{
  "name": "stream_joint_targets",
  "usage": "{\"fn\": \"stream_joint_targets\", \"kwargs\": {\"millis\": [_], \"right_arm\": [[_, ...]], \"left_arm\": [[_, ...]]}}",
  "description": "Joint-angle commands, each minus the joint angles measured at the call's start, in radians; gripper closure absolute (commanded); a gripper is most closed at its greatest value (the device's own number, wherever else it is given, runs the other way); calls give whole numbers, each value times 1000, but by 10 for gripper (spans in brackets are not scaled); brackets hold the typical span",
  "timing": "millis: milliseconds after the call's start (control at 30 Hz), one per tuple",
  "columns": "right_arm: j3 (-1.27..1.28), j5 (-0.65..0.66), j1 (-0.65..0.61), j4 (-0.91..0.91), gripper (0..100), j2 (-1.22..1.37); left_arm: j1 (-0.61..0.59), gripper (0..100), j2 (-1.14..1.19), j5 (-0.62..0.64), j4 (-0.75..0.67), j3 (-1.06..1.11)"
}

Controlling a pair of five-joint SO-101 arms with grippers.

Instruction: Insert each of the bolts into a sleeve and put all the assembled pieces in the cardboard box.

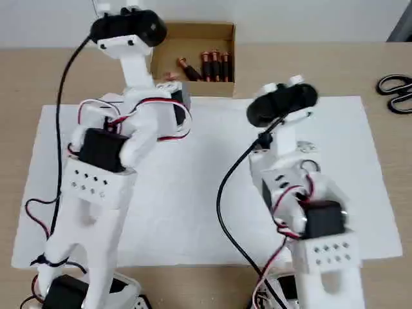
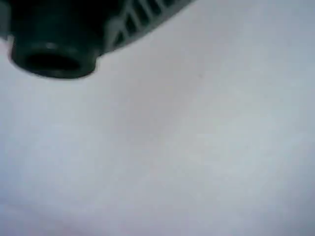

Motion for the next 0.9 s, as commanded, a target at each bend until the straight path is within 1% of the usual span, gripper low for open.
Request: {"fn": "stream_joint_targets", "kwargs": {"millis": [0,133,300,400,467,567,700,767,867], "right_arm": [[117,0,-71,-156,994,-28],[169,0,-147,-153,994,-28],[190,0,-159,-171,994,-24],[298,-2,-139,-337,994,-28],[390,-34,-122,-470,994,-38],[511,-52,-119,-599,994,-99],[623,-57,-120,-711,994,-226],[674,-58,-122,-757,994,-278],[750,-58,-122,-769,994,-351]], "left_arm": [[21,994,-43,-3,-66,22],[26,994,-43,-3,-71,27],[28,994,-43,-2,-68,27],[28,994,-43,-2,-68,27],[28,994,-43,20,-68,27],[28,994,-43,38,-68,27],[29,994,-43,38,-68,27],[51,994,-43,38,-66,28],[92,994,-41,38,-71,28]]}}
